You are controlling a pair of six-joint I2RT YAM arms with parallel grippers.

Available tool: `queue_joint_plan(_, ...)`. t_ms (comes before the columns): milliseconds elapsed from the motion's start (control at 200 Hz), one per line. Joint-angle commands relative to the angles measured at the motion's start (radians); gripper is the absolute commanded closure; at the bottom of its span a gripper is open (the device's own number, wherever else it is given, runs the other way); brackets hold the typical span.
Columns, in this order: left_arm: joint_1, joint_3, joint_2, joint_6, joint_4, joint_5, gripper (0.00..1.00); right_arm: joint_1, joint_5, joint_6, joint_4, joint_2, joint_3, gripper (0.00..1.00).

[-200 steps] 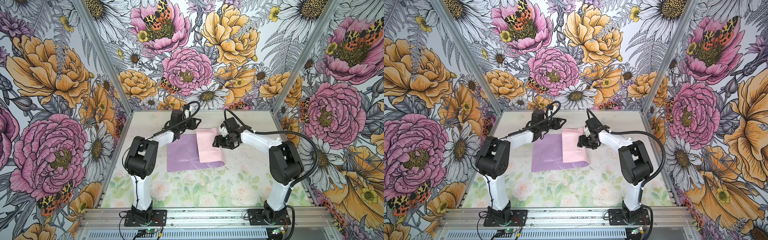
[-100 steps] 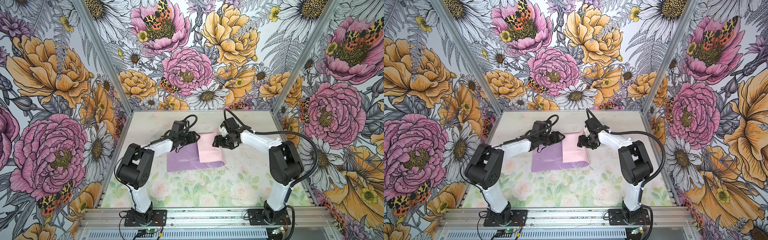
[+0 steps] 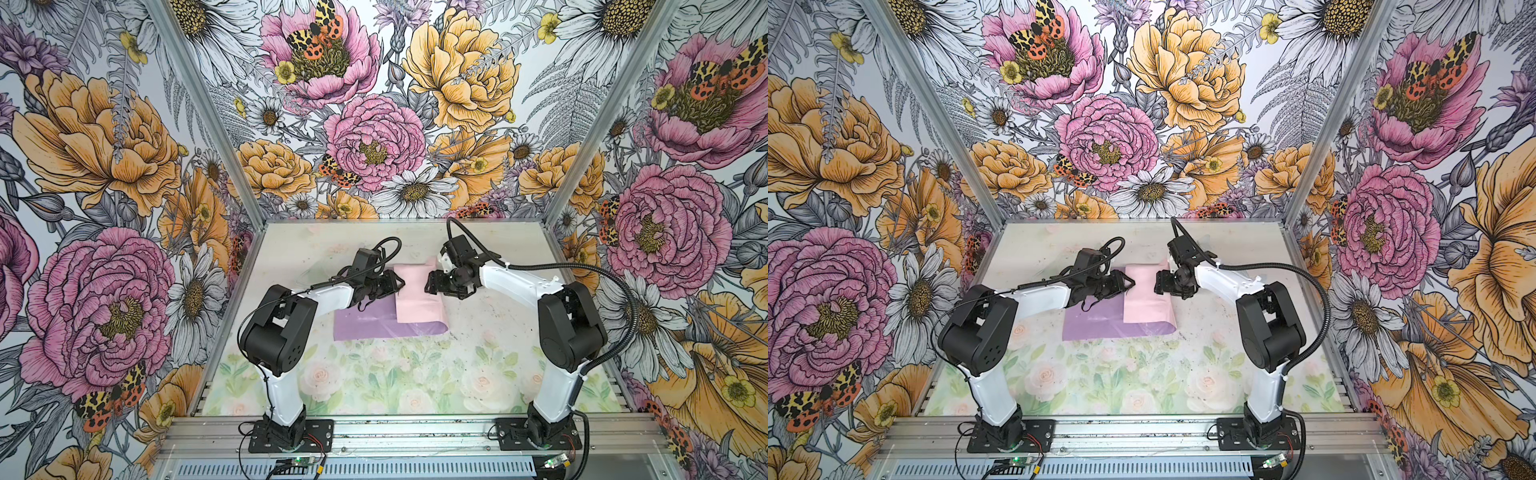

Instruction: Wrap the gift box in paper

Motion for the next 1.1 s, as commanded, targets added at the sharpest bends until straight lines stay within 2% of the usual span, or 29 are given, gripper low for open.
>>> queue_joint_plan(0,0.038,-0.04,-0.119,0.0,-0.117,-0.127,0.45,0.009,0.068,0.012,-0.025,-0.001,-0.033,0.3)
queue_joint_plan(115,0.066,-0.113,-0.258,-0.048,-0.243,-0.229,0.37,0.009,0.074,0.011,-0.023,-0.01,-0.039,0.3)
queue_joint_plan(230,0.105,-0.207,-0.406,-0.133,-0.373,-0.288,0.34,0.01,0.076,0.008,-0.023,-0.02,-0.044,0.3)
queue_joint_plan(370,0.173,-0.327,-0.549,-0.222,-0.475,-0.276,0.34,0.012,0.071,0.004,-0.023,-0.023,-0.047,0.3)
queue_joint_plan(530,0.263,-0.448,-0.646,-0.27,-0.517,-0.228,0.34,0.015,0.066,-0.001,-0.023,-0.022,-0.048,0.3)
queue_joint_plan(665,0.325,-0.511,-0.667,-0.275,-0.502,-0.183,0.34,0.018,0.059,-0.007,-0.023,-0.019,-0.042,0.3)
queue_joint_plan(766,0.36,-0.565,-0.637,-0.287,-0.405,-0.1,0.34,0.019,0.051,-0.012,-0.023,-0.013,-0.036,0.3)
queue_joint_plan(1096,0.317,-0.593,-0.507,-0.33,-0.149,0.037,0.38,0.02,0.051,-0.016,-0.023,-0.018,-0.036,0.3)
